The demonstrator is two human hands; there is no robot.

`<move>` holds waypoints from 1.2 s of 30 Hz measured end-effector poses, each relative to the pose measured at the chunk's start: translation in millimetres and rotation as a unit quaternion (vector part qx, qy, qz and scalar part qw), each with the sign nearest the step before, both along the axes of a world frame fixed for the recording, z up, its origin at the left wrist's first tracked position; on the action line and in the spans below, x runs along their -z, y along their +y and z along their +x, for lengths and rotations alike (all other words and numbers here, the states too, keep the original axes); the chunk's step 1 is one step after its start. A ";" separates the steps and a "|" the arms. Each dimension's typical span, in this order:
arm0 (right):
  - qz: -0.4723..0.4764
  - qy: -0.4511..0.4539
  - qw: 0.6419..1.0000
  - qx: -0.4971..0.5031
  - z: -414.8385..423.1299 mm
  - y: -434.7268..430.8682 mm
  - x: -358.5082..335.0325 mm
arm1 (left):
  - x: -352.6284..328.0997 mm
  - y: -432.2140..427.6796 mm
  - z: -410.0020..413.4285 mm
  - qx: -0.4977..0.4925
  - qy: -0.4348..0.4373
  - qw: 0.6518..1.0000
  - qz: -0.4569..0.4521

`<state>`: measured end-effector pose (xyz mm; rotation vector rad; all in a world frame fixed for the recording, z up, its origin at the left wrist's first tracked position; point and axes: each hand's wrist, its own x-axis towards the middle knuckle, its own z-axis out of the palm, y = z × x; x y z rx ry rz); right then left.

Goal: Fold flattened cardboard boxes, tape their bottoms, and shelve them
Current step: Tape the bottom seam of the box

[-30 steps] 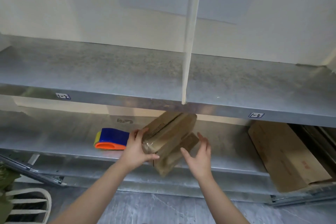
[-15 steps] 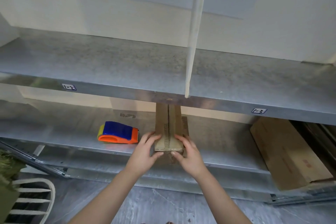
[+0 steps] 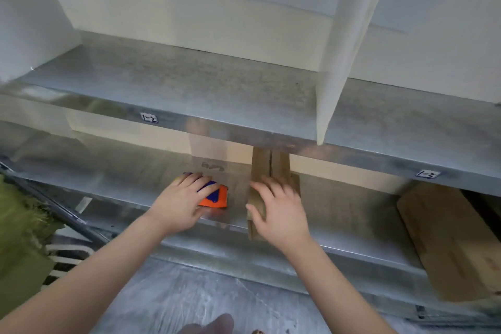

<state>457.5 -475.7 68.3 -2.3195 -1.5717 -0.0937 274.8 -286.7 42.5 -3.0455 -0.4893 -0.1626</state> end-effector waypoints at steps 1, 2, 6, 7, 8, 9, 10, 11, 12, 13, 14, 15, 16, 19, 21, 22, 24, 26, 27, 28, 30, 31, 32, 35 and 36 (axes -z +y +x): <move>0.003 0.002 1.000 -0.005 -11.9 14.8 -1.2 | 1.2 9.0 -5.2 -0.002 0.002 1.000 -0.002; 0.003 0.009 1.000 -0.008 -24.7 29.4 -0.7 | 3.3 17.9 -10.6 -0.003 0.003 1.000 -0.001; -0.022 0.049 0.998 0.010 -66.3 83.0 15.9 | 16.7 52.2 -26.3 0.006 0.039 0.999 0.006; -0.034 0.057 0.998 0.023 -74.0 92.1 24.0 | 20.6 60.5 -28.0 0.014 0.040 0.999 0.007; -0.044 0.064 0.996 0.039 -80.6 98.9 32.5 | 24.6 68.5 -29.4 0.019 0.040 0.999 0.003; -0.050 0.073 0.994 0.056 -86.0 103.5 42.1 | 27.2 75.1 -29.7 0.025 0.040 0.999 -0.003; -0.052 0.088 0.992 0.072 -89.9 106.4 51.3 | 29.1 80.7 -29.3 0.028 0.039 0.999 -0.009; -0.051 0.102 0.990 0.086 -92.7 107.4 60.4 | 30.4 85.3 -27.8 0.029 0.043 0.998 -0.019; -0.056 0.115 0.987 0.099 -94.2 107.7 68.4 | 31.5 89.7 -25.9 0.024 0.052 0.998 -0.042; -0.068 0.127 0.983 0.112 -94.3 107.7 74.6 | 34.3 93.5 -22.5 0.020 0.059 0.996 -0.069; -0.087 0.141 0.978 0.124 -93.2 107.4 79.3 | 38.1 96.4 -18.4 0.017 0.061 0.994 -0.093; -0.106 0.161 0.972 0.137 -91.2 106.7 83.8 | 42.8 98.8 -13.6 0.020 0.062 0.992 -0.105; -0.118 0.179 0.965 0.153 -89.0 105.9 86.9 | 47.2 101.1 -9.0 0.025 0.074 0.990 -0.114; -0.158 0.222 0.943 0.191 -83.5 102.8 97.8 | 54.5 107.2 4.8 0.035 0.115 0.984 -0.133; -0.184 0.223 0.937 0.196 -80.8 100.0 106.9 | 56.5 109.3 11.5 0.031 0.114 0.981 -0.152; -0.192 0.218 0.936 0.198 -79.3 99.2 111.7 | 56.1 109.8 14.3 0.026 0.116 0.978 -0.171; -0.192 0.217 0.934 0.208 -76.6 99.2 118.1 | 56.8 111.0 17.3 0.016 0.123 0.969 -0.212; -0.173 0.236 0.929 0.225 -74.7 100.8 121.5 | 58.0 114.1 18.1 0.011 0.119 0.963 -0.241; -0.157 0.255 0.925 0.235 -73.4 102.0 122.6 | 58.6 115.5 17.2 0.011 0.113 0.960 -0.255; -0.139 0.275 0.919 0.245 -72.0 103.1 122.9 | 60.1 116.1 15.8 0.011 0.103 0.958 -0.267; -0.113 0.307 0.909 0.259 -68.6 104.9 123.5 | 62.9 114.1 10.6 0.016 0.086 0.958 -0.274; -0.106 0.316 0.906 0.261 -66.5 105.9 124.3 | 63.7 112.2 7.5 0.019 0.077 0.959 -0.273; -0.102 0.321 0.904 0.262 -64.4 106.7 125.5 | 64.3 110.0 4.7 0.022 0.068 0.960 -0.272; -0.108 0.323 0.904 0.260 -59.6 107.4 131.6 | 64.7 105.3 -1.0 0.015 0.052 0.965 -0.258; -0.114 0.319 0.905 0.258 -58.7 107.6 134.0 | 64.4 104.8 -1.4 0.007 0.051 0.966 -0.253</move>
